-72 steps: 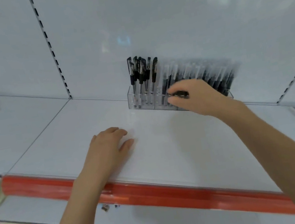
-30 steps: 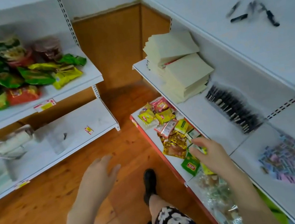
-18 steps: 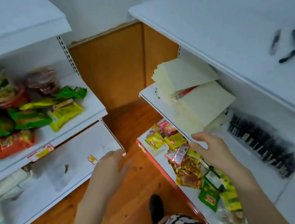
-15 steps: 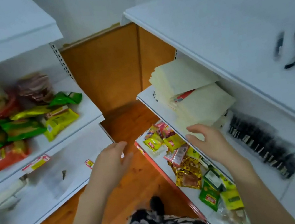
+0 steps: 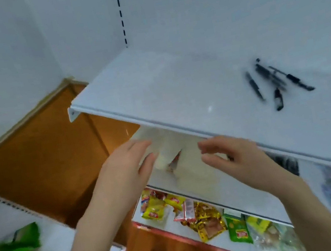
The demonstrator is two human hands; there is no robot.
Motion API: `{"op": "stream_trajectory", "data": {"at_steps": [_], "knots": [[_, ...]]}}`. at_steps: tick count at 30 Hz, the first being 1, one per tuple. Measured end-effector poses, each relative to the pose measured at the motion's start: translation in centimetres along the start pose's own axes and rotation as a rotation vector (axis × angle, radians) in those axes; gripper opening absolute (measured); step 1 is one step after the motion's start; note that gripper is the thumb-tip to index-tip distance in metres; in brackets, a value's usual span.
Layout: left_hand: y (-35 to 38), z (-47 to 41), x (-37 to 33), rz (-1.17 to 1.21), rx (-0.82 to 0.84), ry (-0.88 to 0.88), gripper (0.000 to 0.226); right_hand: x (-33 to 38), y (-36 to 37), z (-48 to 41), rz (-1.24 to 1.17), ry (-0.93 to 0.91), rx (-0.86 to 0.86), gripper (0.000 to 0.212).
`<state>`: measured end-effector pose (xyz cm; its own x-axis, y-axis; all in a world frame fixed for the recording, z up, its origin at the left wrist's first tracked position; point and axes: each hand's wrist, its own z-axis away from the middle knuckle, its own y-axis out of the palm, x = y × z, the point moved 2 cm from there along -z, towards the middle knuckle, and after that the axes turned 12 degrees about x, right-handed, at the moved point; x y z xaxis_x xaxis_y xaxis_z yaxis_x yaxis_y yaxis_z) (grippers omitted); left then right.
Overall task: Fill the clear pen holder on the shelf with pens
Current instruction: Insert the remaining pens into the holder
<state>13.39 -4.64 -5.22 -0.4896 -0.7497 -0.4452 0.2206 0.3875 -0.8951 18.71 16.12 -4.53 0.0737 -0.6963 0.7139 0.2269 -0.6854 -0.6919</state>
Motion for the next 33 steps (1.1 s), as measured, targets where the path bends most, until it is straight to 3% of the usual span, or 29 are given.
{"op": "stream_trajectory", "data": {"at_steps": [6,12,15,19,23,30,33], "knots": [[-1.9,-6.7,-4.2,0.081,0.014,0.292,0.035,2.0,-4.3,2.9,-0.078,0.11,-0.291,0.016],[0.5,-12.9,-10.1,0.077,0.175,0.432,0.044,-1.6,-9.9,3.5,0.022,0.254,-0.461,0.015],[2.4,-15.6,-12.6,0.035,0.298,0.399,0.045,-4.7,-13.3,3.2,0.112,0.332,-0.473,0.022],[4.6,-19.0,-15.5,-0.019,0.337,0.309,0.047,-9.8,-18.0,2.1,0.276,0.384,-0.441,0.024],[6.2,-21.5,-18.1,-0.003,0.254,0.179,0.042,-13.9,-21.0,0.3,0.333,0.432,-0.319,0.03],[8.2,-24.7,-21.5,-0.12,0.098,0.0,0.081,-16.9,-21.9,-2.3,0.375,0.499,-0.209,0.038],[8.7,-25.3,-22.0,-0.105,0.129,-0.005,0.075,-17.5,-22.1,-2.1,0.392,0.496,-0.185,0.032]]}}
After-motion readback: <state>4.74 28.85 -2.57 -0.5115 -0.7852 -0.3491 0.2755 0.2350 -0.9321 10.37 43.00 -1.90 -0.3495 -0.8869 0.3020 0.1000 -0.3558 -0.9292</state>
